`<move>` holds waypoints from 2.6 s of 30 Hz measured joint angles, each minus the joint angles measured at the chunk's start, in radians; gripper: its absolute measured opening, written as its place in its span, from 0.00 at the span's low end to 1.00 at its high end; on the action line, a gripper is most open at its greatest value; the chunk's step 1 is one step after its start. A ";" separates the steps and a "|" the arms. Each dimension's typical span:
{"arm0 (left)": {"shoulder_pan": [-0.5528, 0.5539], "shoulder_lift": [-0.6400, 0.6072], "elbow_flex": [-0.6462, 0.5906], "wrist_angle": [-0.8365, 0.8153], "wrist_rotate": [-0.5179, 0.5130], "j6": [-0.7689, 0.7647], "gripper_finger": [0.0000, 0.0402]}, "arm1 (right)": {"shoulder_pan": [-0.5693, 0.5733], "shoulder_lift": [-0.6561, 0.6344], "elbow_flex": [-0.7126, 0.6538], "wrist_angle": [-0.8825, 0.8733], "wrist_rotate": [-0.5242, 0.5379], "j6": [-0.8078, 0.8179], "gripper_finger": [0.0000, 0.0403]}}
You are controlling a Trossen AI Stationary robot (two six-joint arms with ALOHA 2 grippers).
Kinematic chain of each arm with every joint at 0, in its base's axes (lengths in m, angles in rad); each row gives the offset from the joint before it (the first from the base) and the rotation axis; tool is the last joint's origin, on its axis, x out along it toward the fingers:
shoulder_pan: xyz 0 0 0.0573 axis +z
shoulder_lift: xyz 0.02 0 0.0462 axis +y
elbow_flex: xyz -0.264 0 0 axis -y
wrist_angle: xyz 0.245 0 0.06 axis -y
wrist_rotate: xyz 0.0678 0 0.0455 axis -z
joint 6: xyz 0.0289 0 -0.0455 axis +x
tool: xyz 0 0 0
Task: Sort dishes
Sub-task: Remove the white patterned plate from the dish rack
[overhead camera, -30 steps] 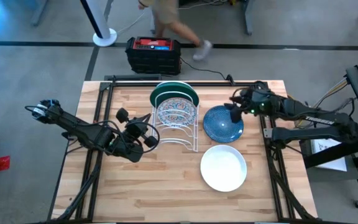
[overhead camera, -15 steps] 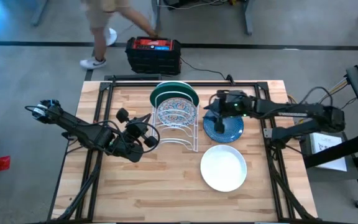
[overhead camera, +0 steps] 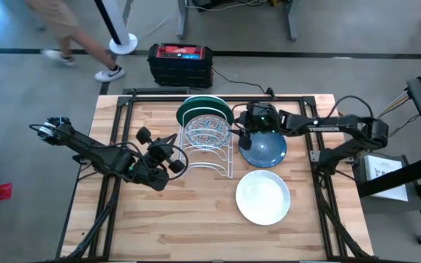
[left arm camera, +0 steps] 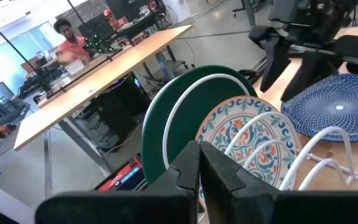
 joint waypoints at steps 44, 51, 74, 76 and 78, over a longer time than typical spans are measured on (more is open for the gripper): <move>0.001 0.000 -0.008 -0.007 -0.001 -0.015 0.00 | 0.000 0.221 0.039 0.170 -0.029 0.110 0.19; 0.001 0.000 -0.008 -0.007 -0.002 -0.015 0.00 | -0.006 0.217 0.041 0.180 -0.036 0.150 0.02; 0.001 0.001 -0.008 -0.007 -0.009 -0.015 0.00 | -0.008 0.018 0.037 0.125 -0.023 0.210 0.01; 0.002 0.001 -0.008 -0.007 -0.010 -0.015 0.00 | -0.008 -0.013 0.037 0.107 -0.023 0.219 0.01; 0.001 0.001 -0.008 -0.007 -0.010 -0.015 0.00 | -0.008 -0.049 0.037 0.089 -0.020 0.224 0.01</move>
